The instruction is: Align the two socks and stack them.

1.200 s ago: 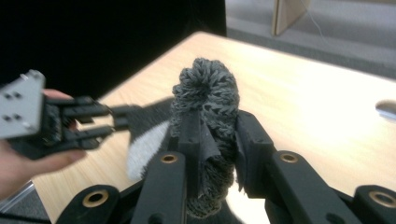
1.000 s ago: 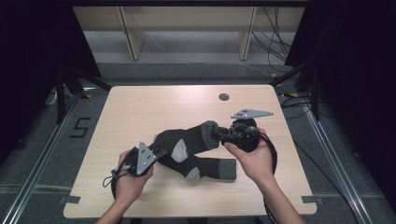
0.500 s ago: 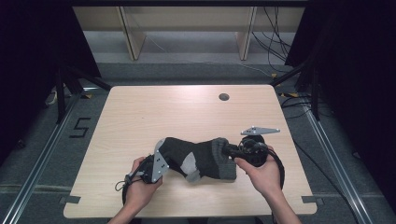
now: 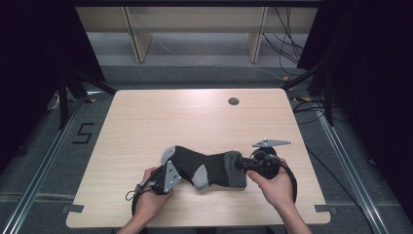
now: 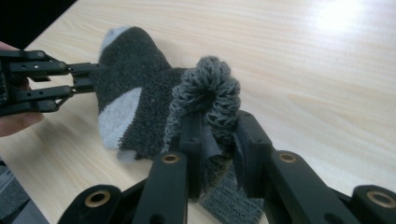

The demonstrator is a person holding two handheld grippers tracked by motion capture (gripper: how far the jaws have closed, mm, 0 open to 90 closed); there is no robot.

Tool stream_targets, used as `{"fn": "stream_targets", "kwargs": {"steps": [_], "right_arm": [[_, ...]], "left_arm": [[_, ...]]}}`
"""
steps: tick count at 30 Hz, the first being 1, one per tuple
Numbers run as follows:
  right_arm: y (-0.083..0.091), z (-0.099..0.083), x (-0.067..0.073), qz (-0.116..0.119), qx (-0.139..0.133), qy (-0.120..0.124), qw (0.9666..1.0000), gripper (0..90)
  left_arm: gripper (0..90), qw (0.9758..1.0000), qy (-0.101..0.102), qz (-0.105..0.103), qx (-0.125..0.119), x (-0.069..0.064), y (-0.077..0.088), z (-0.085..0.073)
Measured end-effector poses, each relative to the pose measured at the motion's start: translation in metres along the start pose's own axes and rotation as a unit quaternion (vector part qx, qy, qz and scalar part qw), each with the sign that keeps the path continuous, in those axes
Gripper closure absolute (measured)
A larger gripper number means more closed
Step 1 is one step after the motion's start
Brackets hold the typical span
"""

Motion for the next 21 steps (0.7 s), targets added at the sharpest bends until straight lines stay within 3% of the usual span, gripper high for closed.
{"fn": "stream_targets", "kwargs": {"steps": [1, 3, 4, 5, 6, 8, 9, 10, 12, 13, 16, 20, 21], "right_arm": [[-0.002, -0.001, -0.006, -0.005, 0.000, 0.018, 0.9998, 75.8], [-0.007, -0.009, -0.012, -0.011, 0.013, 0.011, 0.9998, 75.8], [-0.007, -0.009, -0.012, -0.011, 0.013, 0.011, 0.9998, 75.8], [-0.009, -0.010, -0.011, -0.006, 0.010, 0.009, 0.9999, 75.8], [-0.009, -0.014, -0.012, -0.010, 0.018, -0.007, 0.9998, 75.8], [-0.010, -0.014, -0.015, -0.006, 0.016, 0.002, 0.9999, 75.8], [-0.009, -0.017, -0.014, -0.009, 0.029, -0.017, 0.9994, 75.7], [-0.011, -0.016, -0.019, -0.014, 0.021, 0.009, 0.9996, 75.6], [-0.013, -0.017, -0.020, -0.011, 0.021, 0.005, 0.9997, 75.5], [-0.012, -0.018, -0.021, -0.016, 0.021, -0.010, 0.9996, 75.6], [-0.010, -0.014, -0.019, -0.008, 0.012, 0.000, 0.9999, 75.7], [-0.007, -0.014, -0.016, -0.014, 0.030, -0.009, 0.9994, 75.7], [-0.008, -0.015, -0.013, -0.002, 0.033, -0.015, 0.9993, 75.9]], "left_arm": [[82.2, 1.0000, 0.000, 0.000, -0.001, -0.001, -0.001, 0.000], [82.2, 0.9999, -0.012, 0.000, 0.009, -0.001, -0.001, -0.002], [82.2, 1.0000, -0.002, -0.002, 0.003, -0.003, -0.002, -0.002], [82.1, 1.0000, -0.006, -0.002, 0.005, -0.004, -0.001, -0.002], [82.1, 1.0000, -0.005, -0.002, 0.003, -0.004, -0.001, -0.001], [82.2, 1.0000, -0.006, -0.003, 0.003, -0.004, -0.001, -0.001], [82.1, 0.9999, -0.007, -0.003, 0.007, -0.004, 0.000, -0.002], [82.1, 1.0000, -0.006, -0.003, 0.006, -0.004, -0.001, -0.002], [82.3, 1.0000, -0.001, -0.002, 0.003, -0.003, -0.001, -0.001], [82.4, 1.0000, -0.002, 0.002, -0.002, -0.001, 0.001, 0.002], [82.4, 0.9999, -0.001, 0.009, -0.008, 0.005, 0.005, 0.005], [82.4, 0.9996, 0.000, 0.022, -0.016, 0.016, 0.012, 0.011], [82.4, 0.9997, -0.002, 0.023, -0.008, 0.019, 0.016, 0.010]]}}
Point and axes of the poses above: each handheld gripper's, and its own axes: y roughly backward along the jaws, z roughly out of its top, x roughly to its left, the point moved 7 cm from there along -y, roughly forward along the jaws, and after that the axes turned 3 degrees about -x, right-handed, at the moved point
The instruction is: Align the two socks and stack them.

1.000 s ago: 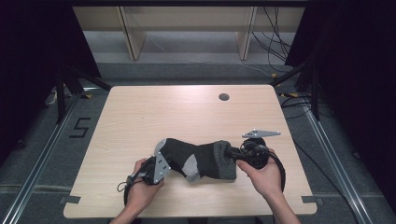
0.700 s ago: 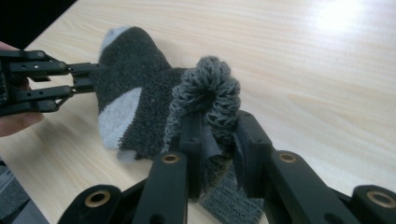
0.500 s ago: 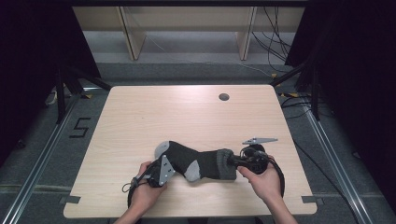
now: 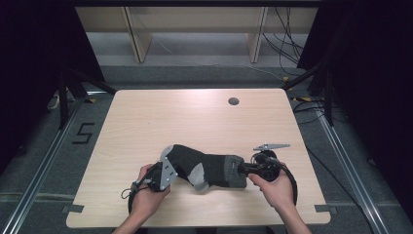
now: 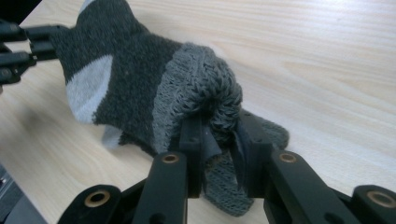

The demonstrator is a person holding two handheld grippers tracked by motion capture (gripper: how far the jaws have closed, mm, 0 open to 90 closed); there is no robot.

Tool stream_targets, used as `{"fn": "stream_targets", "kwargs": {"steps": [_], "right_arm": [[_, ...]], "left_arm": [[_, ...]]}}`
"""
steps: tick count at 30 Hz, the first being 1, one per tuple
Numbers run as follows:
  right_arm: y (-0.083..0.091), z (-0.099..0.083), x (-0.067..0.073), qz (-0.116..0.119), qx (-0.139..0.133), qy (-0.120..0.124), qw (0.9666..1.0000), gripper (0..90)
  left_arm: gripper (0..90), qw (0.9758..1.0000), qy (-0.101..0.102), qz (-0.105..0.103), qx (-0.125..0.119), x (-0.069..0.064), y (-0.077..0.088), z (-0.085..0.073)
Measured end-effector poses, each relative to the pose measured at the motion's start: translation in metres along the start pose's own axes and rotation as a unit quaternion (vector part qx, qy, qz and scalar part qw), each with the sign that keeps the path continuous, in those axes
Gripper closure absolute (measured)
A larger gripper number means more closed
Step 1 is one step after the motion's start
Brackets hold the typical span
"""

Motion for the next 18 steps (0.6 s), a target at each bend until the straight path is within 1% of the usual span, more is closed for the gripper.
{"fn": "stream_targets", "kwargs": {"steps": [1, 2, 3, 4, 5, 6, 7, 8, 9, 10, 11, 12, 13, 14, 15, 16, 17, 18], "right_arm": [[0.000, -0.002, 0.006, 0.002, 0.010, -0.029, 0.9995, 76.1], [0.000, -0.002, 0.006, 0.002, 0.010, -0.029, 0.9995, 76.1], [-0.004, -0.003, -0.004, -0.005, 0.010, 0.003, 0.9999, 76.8], [-0.005, -0.005, -0.002, -0.003, 0.006, -0.009, 0.9999, 76.7], [-0.005, -0.005, -0.002, -0.003, 0.006, -0.009, 0.9999, 76.7], [-0.009, -0.005, -0.012, -0.005, -0.002, 0.019, 0.9998, 76.1], [-0.009, -0.005, -0.012, -0.005, -0.002, 0.019, 0.9998, 76.1], [-0.010, -0.006, -0.014, -0.011, 0.000, 0.017, 0.9998, 75.1], [-0.009, -0.007, -0.016, -0.009, 0.004, 0.018, 0.9998, 74.4], [-0.007, -0.006, -0.017, -0.018, -0.002, 0.011, 0.9998, 73.3], [-0.005, -0.004, -0.018, -0.021, -0.004, 0.011, 0.9997, 72.2], [-0.004, -0.001, -0.021, -0.031, -0.010, 0.012, 0.9994, 70.9], [0.001, 0.004, -0.015, -0.026, -0.023, -0.019, 0.9992, 66.2], [0.001, 0.004, -0.015, -0.026, -0.023, -0.019, 0.9992, 66.2], [0.001, 0.006, -0.016, -0.027, -0.022, -0.012, 0.9993, 64.2], [-0.003, 0.006, -0.010, -0.029, -0.002, -0.033, 0.9990, 63.0], [-0.003, 0.006, -0.010, -0.029, -0.002, -0.033, 0.9990, 63.0], [-0.005, 0.007, -0.012, -0.025, -0.002, -0.017, 0.9995, 62.8]], "left_arm": [[82.4, 1.0000, 0.000, 0.000, 0.000, 0.000, 0.000, 0.000], [82.4, 1.0000, 0.000, 0.001, -0.002, 0.000, 0.000, -0.001], [82.4, 1.0000, 0.001, -0.001, 0.004, -0.001, -0.001, -0.006], [82.3, 1.0000, 0.001, -0.001, 0.004, -0.001, -0.001, -0.006], [82.3, 0.9999, -0.002, -0.004, 0.012, -0.002, -0.002, -0.009], [82.2, 0.9999, 0.002, -0.006, 0.014, -0.003, -0.004, -0.013], [82.2, 0.9998, 0.001, -0.008, 0.019, -0.004, -0.004, -0.015], [82.1, 0.9998, 0.003, -0.012, 0.018, -0.006, -0.007, -0.017], [82.1, 0.9997, 0.003, -0.015, 0.021, -0.007, -0.008, -0.019], [82.0, 0.9996, 0.006, -0.016, 0.020, -0.008, -0.010, -0.021], [81.9, 0.9996, 0.005, -0.016, 0.024, -0.008, -0.011, -0.023], [81.8, 0.9994, 0.005, -0.017, 0.029, -0.008, -0.011, -0.024], [81.7, 0.9995, 0.005, -0.017, 0.027, -0.009, -0.012, -0.024], [81.7, 0.9995, 0.005, -0.017, 0.027, -0.009, -0.012, -0.024], [81.7, 0.9994, 0.005, -0.018, 0.028, -0.009, -0.012, -0.024], [81.7, 0.9994, 0.005, -0.018, 0.028, -0.009, -0.012, -0.024], [81.7, 0.9994, 0.005, -0.018, 0.028, -0.009, -0.012, -0.024], [81.7, 0.9994, 0.005, -0.019, 0.029, -0.009, -0.012, -0.024]]}}
Point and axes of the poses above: each handheld gripper's, and its own axes: y roughly backward along the jaws, z roughly out of its top, x roughly to its left, the point moved 7 cm from there along -y, roughly forward along the jaws, and after that the axes turned 3 degrees about -x, right-handed, at the moved point
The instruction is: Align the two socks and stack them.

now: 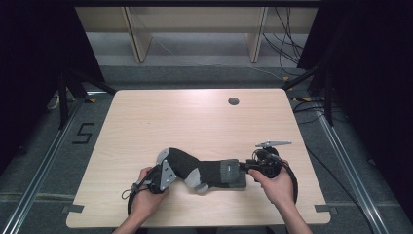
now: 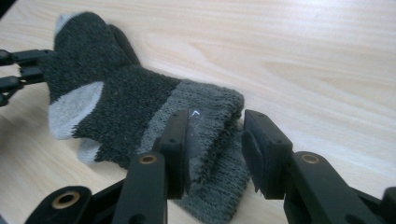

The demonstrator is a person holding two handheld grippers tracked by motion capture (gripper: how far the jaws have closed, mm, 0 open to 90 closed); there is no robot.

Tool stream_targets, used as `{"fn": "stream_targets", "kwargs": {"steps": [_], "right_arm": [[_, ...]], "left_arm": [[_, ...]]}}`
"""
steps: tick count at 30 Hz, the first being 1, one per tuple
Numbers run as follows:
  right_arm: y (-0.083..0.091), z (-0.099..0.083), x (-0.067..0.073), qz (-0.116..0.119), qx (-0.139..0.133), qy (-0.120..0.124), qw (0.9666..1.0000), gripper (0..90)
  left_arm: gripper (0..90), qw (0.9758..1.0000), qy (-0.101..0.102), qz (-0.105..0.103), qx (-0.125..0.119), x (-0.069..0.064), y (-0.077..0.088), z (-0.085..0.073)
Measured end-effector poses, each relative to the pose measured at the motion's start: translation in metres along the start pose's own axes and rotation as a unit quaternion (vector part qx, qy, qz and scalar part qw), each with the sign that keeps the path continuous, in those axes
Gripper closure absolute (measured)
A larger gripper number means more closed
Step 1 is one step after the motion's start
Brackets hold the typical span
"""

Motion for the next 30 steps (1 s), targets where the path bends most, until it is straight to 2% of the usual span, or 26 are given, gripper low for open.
{"fn": "stream_targets", "kwargs": {"steps": [1, 3, 4, 6, 7, 8, 9, 10, 13, 14, 16, 18, 19, 20, 21, 22, 24, 25, 26, 27, 29, 30], "right_arm": [[-0.006, -0.001, -0.002, -0.011, 0.007, -0.007, 0.9999, 62.7], [-0.015, -0.003, -0.004, -0.013, 0.014, -0.003, 0.9998, 63.9], [-0.019, -0.004, -0.004, -0.011, 0.016, 0.000, 0.9998, 64.4], [-0.030, -0.007, 0.001, -0.002, 0.029, -0.017, 0.9994, 65.9], [-0.030, -0.007, 0.001, -0.002, 0.029, -0.017, 0.9994, 68.5], [-0.035, -0.008, -0.005, -0.017, 0.025, 0.014, 0.9995, 72.8], [-0.035, -0.008, -0.005, -0.017, 0.025, 0.014, 0.9995, 72.8], [-0.038, -0.010, -0.003, -0.009, 0.041, 0.013, 0.9990, 78.6], [-0.037, -0.010, 0.000, -0.005, 0.040, 0.007, 0.9992, 83.8], [-0.036, -0.009, 0.000, 0.000, 0.039, 0.009, 0.9992, 85.8], [-0.034, -0.008, 0.001, 0.003, 0.037, 0.011, 0.9993, 86.1], [-0.028, -0.005, 0.002, 0.005, 0.035, 0.011, 0.9993, 86.5], [-0.026, -0.004, 0.004, 0.002, 0.029, 0.007, 0.9996, 86.5], [-0.022, -0.003, 0.007, 0.005, 0.026, -0.001, 0.9997, 86.5], [-0.019, -0.001, 0.007, 0.002, 0.020, 0.004, 0.9998, 86.5], [-0.010, 0.002, 0.008, 0.005, 0.019, 0.014, 0.9997, 86.5], [-0.006, 0.003, 0.011, 0.006, 0.018, 0.009, 0.9998, 86.5], [-0.002, 0.004, 0.011, 0.010, 0.014, 0.013, 0.9998, 86.5], [0.002, 0.004, 0.010, 0.010, 0.017, 0.011, 0.9998, 86.4], [0.005, 0.002, 0.008, 0.010, 0.017, 0.009, 0.9998, 86.3], [0.004, 0.001, 0.006, 0.011, 0.020, 0.014, 0.9996, 86.3], [0.005, -0.006, 0.008, 0.011, 0.038, -0.025, 0.9989, 86.2]], "left_arm": [[81.7, 1.0000, -0.002, -0.002, 0.006, 0.000, 0.001, -0.001], [81.7, 0.9999, -0.007, -0.003, 0.008, 0.000, 0.000, -0.002], [81.7, 0.9998, -0.012, -0.005, 0.014, 0.000, 0.001, -0.003], [81.7, 0.9997, -0.012, -0.008, 0.018, 0.000, 0.001, -0.004], [81.7, 0.9999, -0.006, -0.005, 0.010, 0.000, -0.002, -0.003], [81.8, 0.9999, 0.003, -0.010, 0.010, -0.001, -0.002, -0.004], [81.8, 0.9999, 0.003, -0.010, 0.010, -0.001, -0.002, -0.004], [81.9, 0.9997, -0.006, -0.013, 0.017, 0.000, -0.002, -0.005], [82.1, 0.9997, -0.008, -0.015, 0.019, 0.000, -0.002, -0.005], [82.2, 0.9999, 0.002, -0.011, 0.012, 0.000, -0.001, -0.004], [82.5, 0.9998, -0.005, -0.012, 0.018, 0.001, 0.000, -0.004], [82.5, 0.9999, -0.002, -0.010, 0.008, 0.003, 0.002, -0.001], [82.5, 0.9999, 0.009, -0.007, -0.001, 0.003, 0.003, 0.001], [82.5, 1.0000, 0.007, -0.006, -0.003, 0.005, 0.005, 0.002], [82.5, 1.0000, 0.000, -0.005, 0.003, 0.007, 0.008, 0.003], [82.5, 0.9999, 0.005, 0.001, -0.011, 0.008, 0.010, 0.007], [82.5, 0.9999, 0.002, 0.001, -0.011, 0.008, 0.013, 0.009], [82.4, 1.0000, -0.008, 0.000, -0.006, 0.008, 0.014, 0.010], [82.4, 0.9999, -0.003, -0.002, -0.013, 0.007, 0.014, 0.011], [82.4, 0.9999, -0.013, -0.006, -0.005, 0.003, 0.012, 0.010], [82.4, 0.9999, -0.010, -0.009, -0.009, 0.000, 0.009, 0.011], [82.3, 0.9998, -0.014, -0.013, -0.010, -0.005, 0.007, 0.011]]}}
Point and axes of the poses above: each handheld gripper's, and its own axes: y roughly backward along the jaws, z roughly out of its top, x roughly to its left, the point moved 7 cm from there along -y, roughly forward along the jaws, and after that the axes turned 3 degrees about -x, right-handed, at the moved point
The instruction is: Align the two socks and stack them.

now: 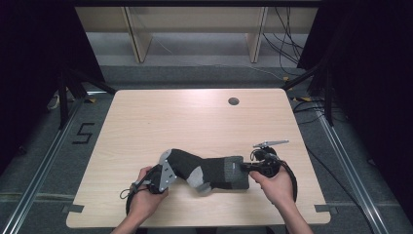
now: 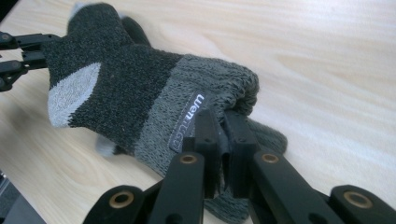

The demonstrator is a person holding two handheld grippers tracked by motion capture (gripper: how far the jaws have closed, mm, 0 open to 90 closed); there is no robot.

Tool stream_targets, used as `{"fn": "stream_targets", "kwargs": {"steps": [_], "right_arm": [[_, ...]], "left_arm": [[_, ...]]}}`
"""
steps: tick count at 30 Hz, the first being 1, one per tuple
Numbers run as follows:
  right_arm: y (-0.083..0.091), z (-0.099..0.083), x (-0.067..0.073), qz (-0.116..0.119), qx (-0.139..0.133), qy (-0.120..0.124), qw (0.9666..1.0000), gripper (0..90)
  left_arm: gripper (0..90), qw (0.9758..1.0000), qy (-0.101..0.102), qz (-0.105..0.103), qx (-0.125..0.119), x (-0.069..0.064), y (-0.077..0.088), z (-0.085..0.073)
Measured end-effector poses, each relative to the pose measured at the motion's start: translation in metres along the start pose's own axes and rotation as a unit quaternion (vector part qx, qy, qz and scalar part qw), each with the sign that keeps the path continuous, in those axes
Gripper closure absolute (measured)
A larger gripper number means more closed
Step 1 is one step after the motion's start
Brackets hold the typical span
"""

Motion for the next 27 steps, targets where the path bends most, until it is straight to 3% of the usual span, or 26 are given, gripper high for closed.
{"fn": "stream_targets", "kwargs": {"steps": [1, 2, 3, 5, 8, 9, 11, 13, 15, 16, 17, 19, 20, 21, 25, 27], "right_arm": [[-0.002, 0.001, -0.007, -0.005, -0.014, 0.031, 0.9994, 86.2], [0.000, -0.002, -0.004, -0.001, -0.011, 0.010, 0.9999, 86.2], [0.000, -0.002, -0.004, -0.001, -0.011, 0.010, 0.9999, 86.2], [0.003, -0.001, -0.008, -0.015, -0.018, 0.027, 0.9994, 86.2], [0.008, 0.000, -0.005, -0.004, -0.019, 0.036, 0.9992, 86.2], [0.008, 0.000, -0.006, -0.004, -0.018, 0.039, 0.9991, 86.2], [0.003, -0.003, -0.011, -0.018, -0.011, 0.041, 0.9989, 86.2], [-0.002, -0.007, -0.017, -0.023, 0.004, 0.046, 0.9987, 86.1], [-0.008, -0.013, -0.023, -0.036, 0.012, 0.051, 0.9980, 86.0], [-0.010, -0.016, -0.026, -0.050, 0.024, 0.048, 0.9973, 85.9], [-0.011, -0.017, -0.028, -0.050, 0.025, 0.054, 0.9970, 85.8], [-0.011, -0.017, -0.029, -0.054, 0.028, 0.052, 0.9968, 85.7], [-0.013, -0.018, -0.032, -0.057, 0.026, 0.054, 0.9966, 85.5], [-0.013, -0.018, -0.032, -0.057, 0.026, 0.054, 0.9966, 85.5], [-0.015, -0.018, -0.034, -0.060, 0.027, 0.060, 0.9960, 85.2], [-0.016, -0.019, -0.033, -0.067, 0.029, 0.049, 0.9961, 85.1]], "left_arm": [[82.3, 1.0000, 0.000, 0.000, 0.000, 0.000, 0.000, 0.000], [82.3, 1.0000, -0.005, -0.001, -0.001, -0.002, 0.002, 0.002], [82.3, 1.0000, -0.005, -0.001, -0.001, -0.002, 0.002, 0.002], [82.3, 1.0000, -0.002, 0.002, -0.008, 0.000, 0.003, 0.005], [82.2, 0.9999, -0.013, 0.004, -0.004, 0.003, 0.005, 0.008], [82.1, 1.0000, -0.007, -0.001, -0.007, 0.001, 0.004, 0.008], [81.7, 0.9995, -0.025, -0.017, 0.012, -0.003, 0.002, 0.005], [80.7, 0.9990, -0.025, -0.033, 0.014, -0.010, -0.002, 0.003], [77.5, 0.9986, -0.008, -0.052, 0.002, -0.017, -0.005, 0.003], [69.6, 0.9973, -0.001, -0.073, 0.003, -0.017, -0.003, 0.001], [64.6, 0.9971, 0.015, -0.074, -0.009, -0.017, -0.003, 0.002], [55.8, 0.9967, 0.019, -0.079, -0.011, -0.016, 0.001, 0.003], [53.1, 0.9945, 0.049, -0.088, -0.028, -0.011, 0.008, 0.006], [52.2, 0.9945, 0.049, -0.088, -0.028, -0.011, 0.008, 0.006], [49.9, 0.9917, 0.086, -0.078, -0.054, 0.007, 0.026, 0.008], [46.6, 0.9901, 0.112, -0.067, -0.052, 0.019, 0.029, 0.007]]}}
Point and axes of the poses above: each handheld gripper's, and its own axes: y roughly backward along the jaws, z roughly out of its top, x roughly to its left, the point moved 7 cm from there along -y, roughly forward along the jaws, and after that the axes turned 3 degrees about -x, right-handed, at the moved point
